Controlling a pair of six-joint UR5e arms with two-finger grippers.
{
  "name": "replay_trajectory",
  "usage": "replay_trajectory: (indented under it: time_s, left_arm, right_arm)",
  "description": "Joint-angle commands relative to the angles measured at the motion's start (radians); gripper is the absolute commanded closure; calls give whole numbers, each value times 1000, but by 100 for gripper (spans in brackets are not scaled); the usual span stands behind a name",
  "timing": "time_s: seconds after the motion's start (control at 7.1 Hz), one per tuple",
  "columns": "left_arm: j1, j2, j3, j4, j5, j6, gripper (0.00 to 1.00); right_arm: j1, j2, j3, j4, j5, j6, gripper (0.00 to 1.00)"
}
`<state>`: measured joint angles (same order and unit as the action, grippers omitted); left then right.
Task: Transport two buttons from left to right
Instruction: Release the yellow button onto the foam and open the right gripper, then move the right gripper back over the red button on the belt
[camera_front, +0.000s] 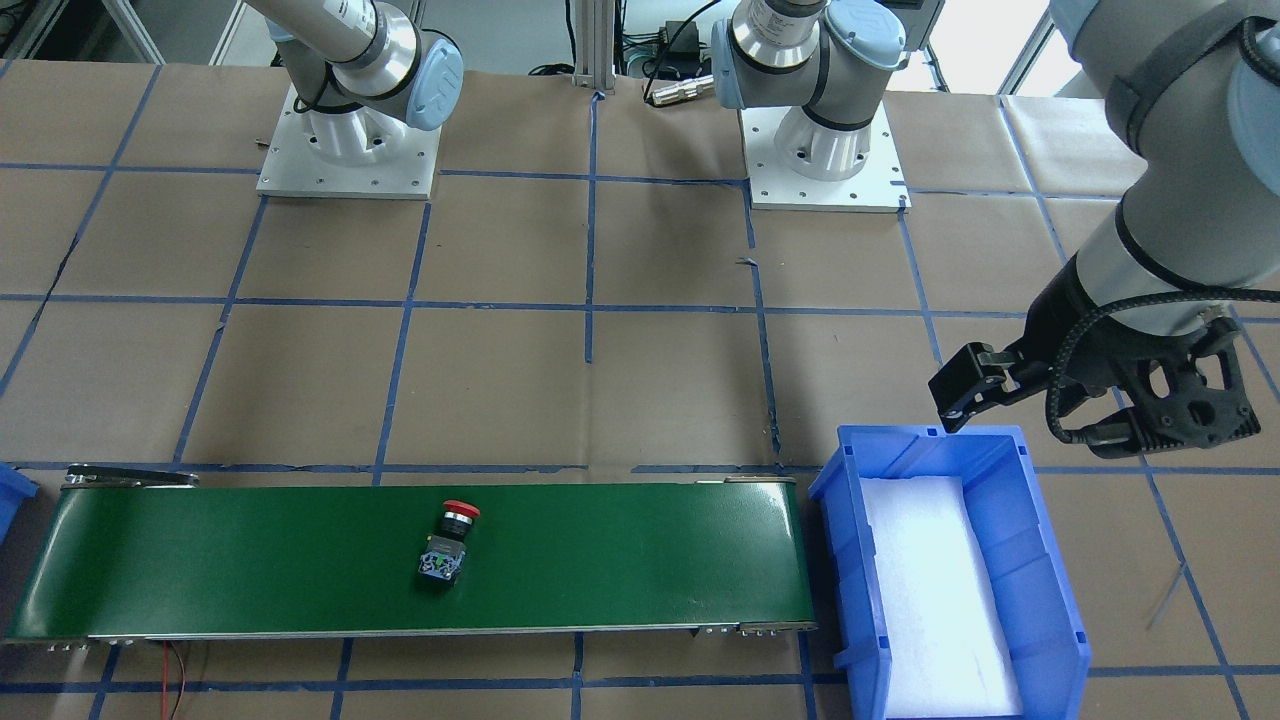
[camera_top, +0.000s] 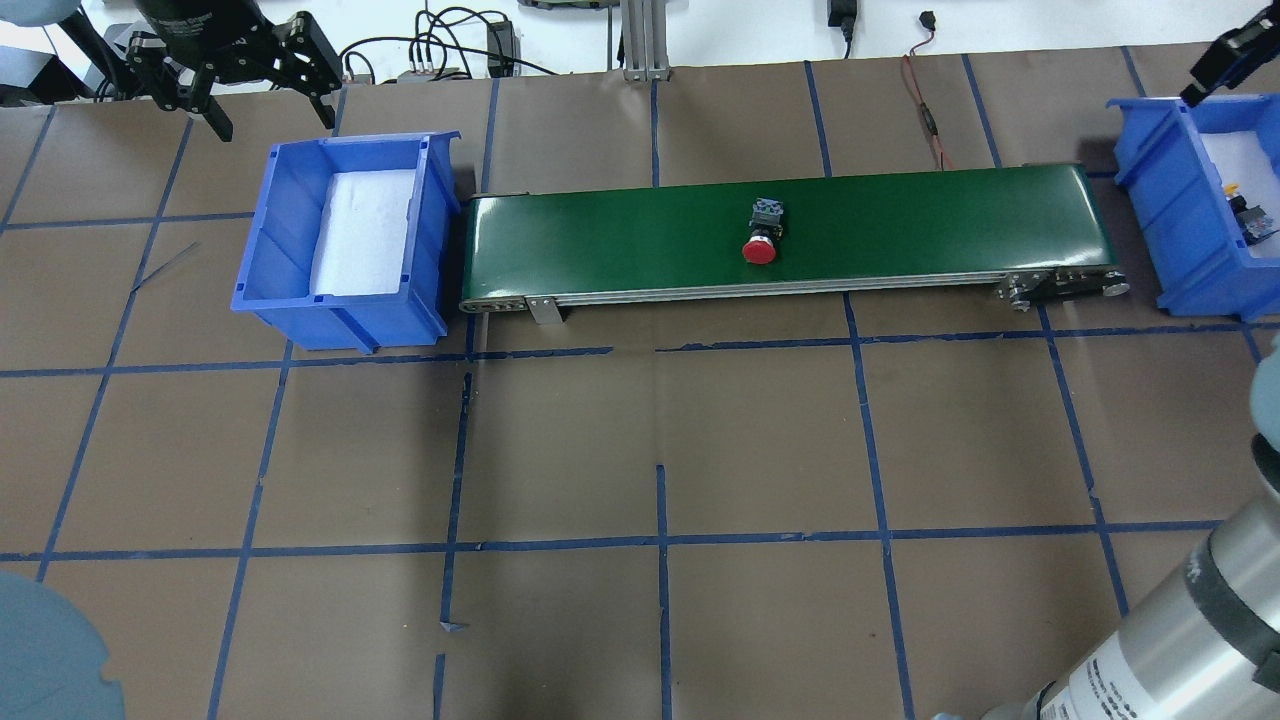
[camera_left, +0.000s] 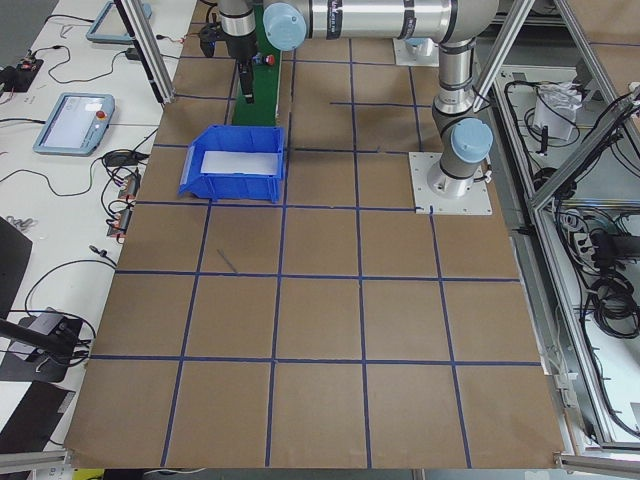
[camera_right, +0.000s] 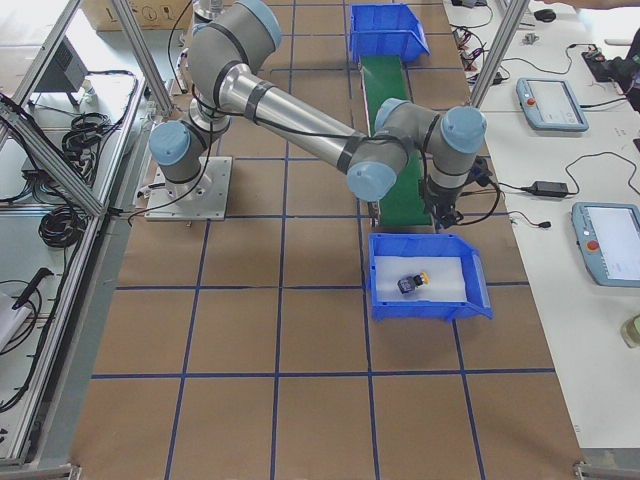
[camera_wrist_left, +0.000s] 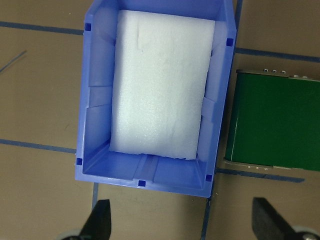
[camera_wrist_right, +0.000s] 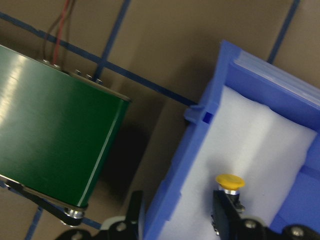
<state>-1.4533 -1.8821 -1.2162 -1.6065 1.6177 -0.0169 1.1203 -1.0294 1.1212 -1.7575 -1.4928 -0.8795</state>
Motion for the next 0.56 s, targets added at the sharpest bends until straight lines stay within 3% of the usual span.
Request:
replay_trajectory:
  time_s: [0.0,0.42]
  left_arm:
    - [1,12,-3,-9,4,0,0]
    - [10,14,1,-10,5,0,0]
  right_arm:
    - [116,-32,69,-3,46,220,40]
    - [234,-57,163,-20,58,558,25]
